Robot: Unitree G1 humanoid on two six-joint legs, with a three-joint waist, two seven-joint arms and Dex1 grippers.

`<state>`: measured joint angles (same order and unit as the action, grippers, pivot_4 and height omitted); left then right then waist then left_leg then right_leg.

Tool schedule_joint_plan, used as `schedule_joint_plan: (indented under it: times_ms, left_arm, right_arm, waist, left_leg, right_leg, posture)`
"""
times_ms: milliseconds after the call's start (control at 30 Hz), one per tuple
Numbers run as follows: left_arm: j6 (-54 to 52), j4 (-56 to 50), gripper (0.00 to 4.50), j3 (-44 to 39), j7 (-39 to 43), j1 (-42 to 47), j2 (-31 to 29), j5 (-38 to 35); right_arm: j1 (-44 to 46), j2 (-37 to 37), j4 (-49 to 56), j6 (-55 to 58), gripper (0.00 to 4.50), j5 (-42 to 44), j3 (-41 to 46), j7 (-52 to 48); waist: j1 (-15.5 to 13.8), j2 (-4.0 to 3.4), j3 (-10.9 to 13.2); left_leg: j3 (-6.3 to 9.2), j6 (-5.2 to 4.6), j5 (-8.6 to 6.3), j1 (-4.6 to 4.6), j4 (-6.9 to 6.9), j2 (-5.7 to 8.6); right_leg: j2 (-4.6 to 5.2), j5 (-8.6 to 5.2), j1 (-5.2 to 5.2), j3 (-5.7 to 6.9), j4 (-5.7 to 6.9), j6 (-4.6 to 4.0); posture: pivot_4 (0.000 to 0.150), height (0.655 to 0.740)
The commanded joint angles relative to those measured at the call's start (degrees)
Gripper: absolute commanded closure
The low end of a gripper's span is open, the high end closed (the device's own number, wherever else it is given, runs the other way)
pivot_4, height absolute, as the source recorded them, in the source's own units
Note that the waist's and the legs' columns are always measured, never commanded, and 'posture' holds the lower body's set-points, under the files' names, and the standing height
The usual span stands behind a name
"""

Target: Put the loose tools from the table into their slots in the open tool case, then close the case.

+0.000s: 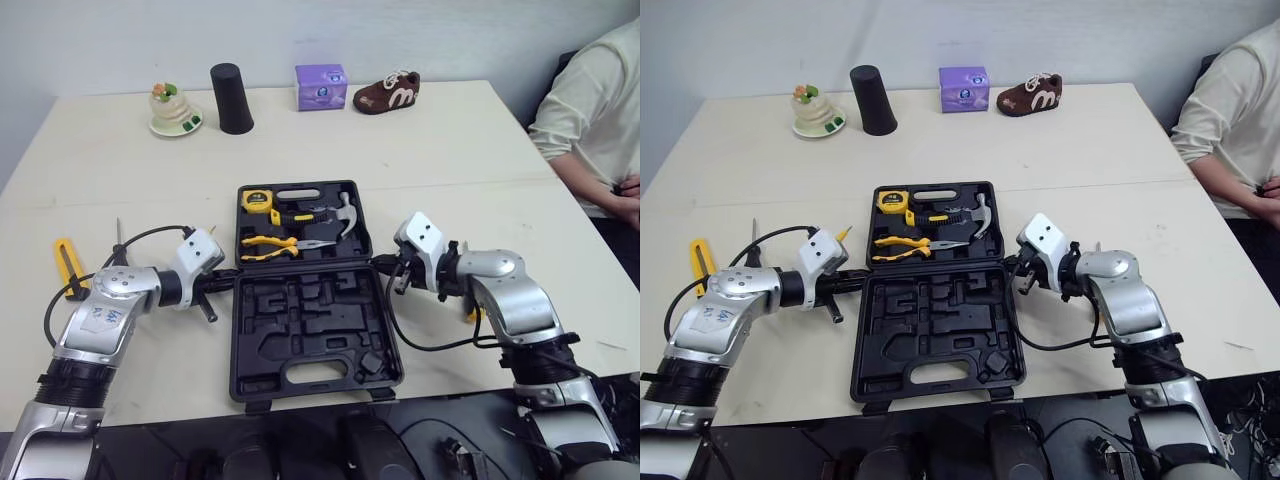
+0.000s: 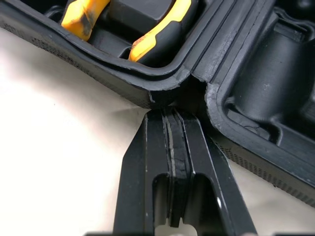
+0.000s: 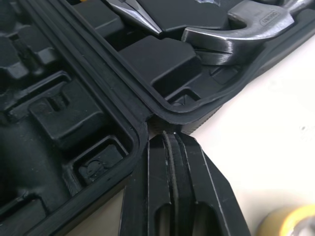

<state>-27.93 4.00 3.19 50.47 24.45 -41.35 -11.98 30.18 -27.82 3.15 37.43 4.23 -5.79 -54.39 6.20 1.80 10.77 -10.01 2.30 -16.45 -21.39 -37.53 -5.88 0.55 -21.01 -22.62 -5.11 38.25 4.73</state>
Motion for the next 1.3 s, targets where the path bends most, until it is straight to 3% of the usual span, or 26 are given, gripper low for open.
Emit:
schedule_joint_plan:
  times_ms: [33,200,400,600,667,700,767,967,1133,1300]
  left_arm:
    - [3.03,0.84,4.5,3.05,1.85,2.63,2.91,0.53]
    - [3.08,2.31,4.5,1.27,1.71,2.55,3.32,1.43]
    - [-0.98,-1.86,4.5,-8.59,-0.23,-6.97,-1.66,-1.16]
    - [-7.02,-14.26,4.5,-32.07,7.42,-26.39,-6.27,-15.2]
    - [-8.3,-14.76,3.86,-38.92,8.87,-32.26,-6.96,-17.66]
    - [-8.32,-12.39,3.55,-42.67,8.54,-34.41,-7.12,-17.86]
    - [-8.02,-4.45,2.71,-50.56,5.99,-37.43,-7.65,-17.02]
    - [-1.98,9.37,0.04,-56.97,-1.2,-39.33,-11.53,-11.54]
    - [-2.12,14.42,0.01,-58.28,-2.66,-37.4,-13.12,-13.14]
    - [-10.35,-5.99,0.01,-54.26,-8.76,-38.1,-8.42,-15.88]
  right_arm:
    - [-1.11,1.48,8.08,2.36,4.47,4.39,-2.15,-0.54]
    - [-2.07,-0.58,9.65,4.3,4.47,1.91,-1.24,3.06]
    - [-5.78,-7.54,17.41,9.12,4.47,3.36,3.65,4.06]
    - [-19.63,-19.21,29.3,16.22,4.47,14.37,23.21,-4.32]
    - [-25.2,-22.14,30.05,16.79,4.5,18.04,31.18,-7.91]
    - [-27.66,-23.11,29.11,17.41,3.83,19.63,35.81,-9.48]
    - [-33.41,-25.41,24.53,16.15,3.08,19.86,44.76,-12.43]
    - [-40.66,-29.13,13.55,9.89,0.16,19.66,54.87,-14.8]
    - [-40.51,-30.54,8.04,5.13,0.07,20.11,54.86,-14.86]
    - [-33.33,-30.46,12.49,8.1,0.07,27.75,49.9,-13.77]
  waist:
    - [-0.35,0.01,0.0]
    - [-1.18,0.01,0.0]
    - [-1.04,0.02,-0.01]
    - [-0.73,0.08,-0.01]
    - [-0.93,0.11,-0.01]
    - [-1.07,0.12,-0.01]
    - [-1.29,0.15,-0.02]
    - [-1.16,0.55,0.01]
    - [-1.12,0.79,-0.1]
    - [-1.08,0.7,-0.05]
  left_leg:
    - [0.01,0.0,0.0,0.0,-0.03,0.01]
    - [0.01,-0.02,0.01,0.0,-0.14,0.04]
    - [-0.01,-0.01,-0.01,0.0,-0.08,-0.04]
    - [0.04,0.14,-0.06,-0.03,0.29,-0.21]
    - [0.22,0.2,-0.11,-0.06,0.4,-0.29]
    - [0.28,0.2,-0.13,-0.03,0.37,-0.26]
    - [0.4,0.19,-0.14,0.08,0.35,-0.18]
    - [0.53,-0.38,-0.43,0.27,0.4,0.04]
    - [0.56,-0.47,-0.48,0.26,0.54,0.04]
    - [0.44,-0.44,-0.52,0.2,0.54,0.11]
  right_leg:
    - [0.0,0.0,0.01,0.0,0.02,0.0]
    - [-0.01,0.0,0.01,0.0,0.15,0.0]
    - [0.08,-0.01,-0.03,-0.08,0.13,-0.01]
    - [0.04,-0.17,-0.14,-0.08,-0.06,-0.28]
    - [0.07,-0.21,-0.02,-0.09,-0.31,-0.33]
    - [0.06,-0.23,0.06,-0.06,-0.37,-0.34]
    - [0.08,-0.23,0.24,-0.03,-0.38,-0.34]
    - [0.38,-0.24,0.48,0.04,-0.53,-0.4]
    - [0.74,-0.36,0.5,0.18,-0.61,-0.81]
    - [0.87,-0.12,0.57,0.22,-0.75,-0.33]
  posture:
    - [0.15,0.7386]
    - [0.15,0.7386]
    - [0.15,0.7386]
    - [0.15,0.7386]
    - [0.15,0.7386]
    - [0.15,0.7386]
    - [0.15,0.7386]
    - [0.15,0.7386]
    - [0.15,0.7386]
    - [0.15,0.7386]
